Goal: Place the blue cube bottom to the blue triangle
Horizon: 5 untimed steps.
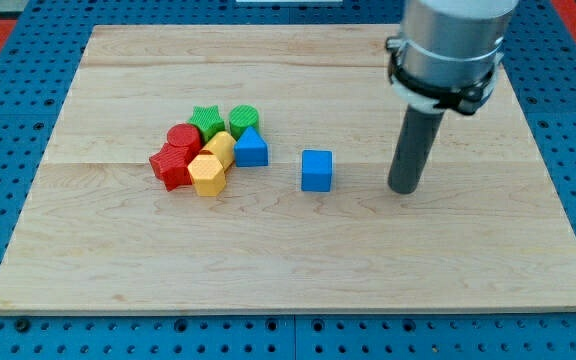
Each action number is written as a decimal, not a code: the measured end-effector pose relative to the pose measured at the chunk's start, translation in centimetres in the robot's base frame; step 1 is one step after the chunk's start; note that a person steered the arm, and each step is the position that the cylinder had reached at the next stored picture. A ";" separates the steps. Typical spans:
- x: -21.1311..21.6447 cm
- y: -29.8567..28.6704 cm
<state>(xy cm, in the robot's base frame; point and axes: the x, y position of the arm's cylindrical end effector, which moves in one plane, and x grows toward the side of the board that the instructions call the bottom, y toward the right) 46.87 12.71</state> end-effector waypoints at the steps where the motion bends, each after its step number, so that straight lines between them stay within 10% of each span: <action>1: -0.1 -4.4; 3: 0.9 -15.1; 5: 0.0 -12.0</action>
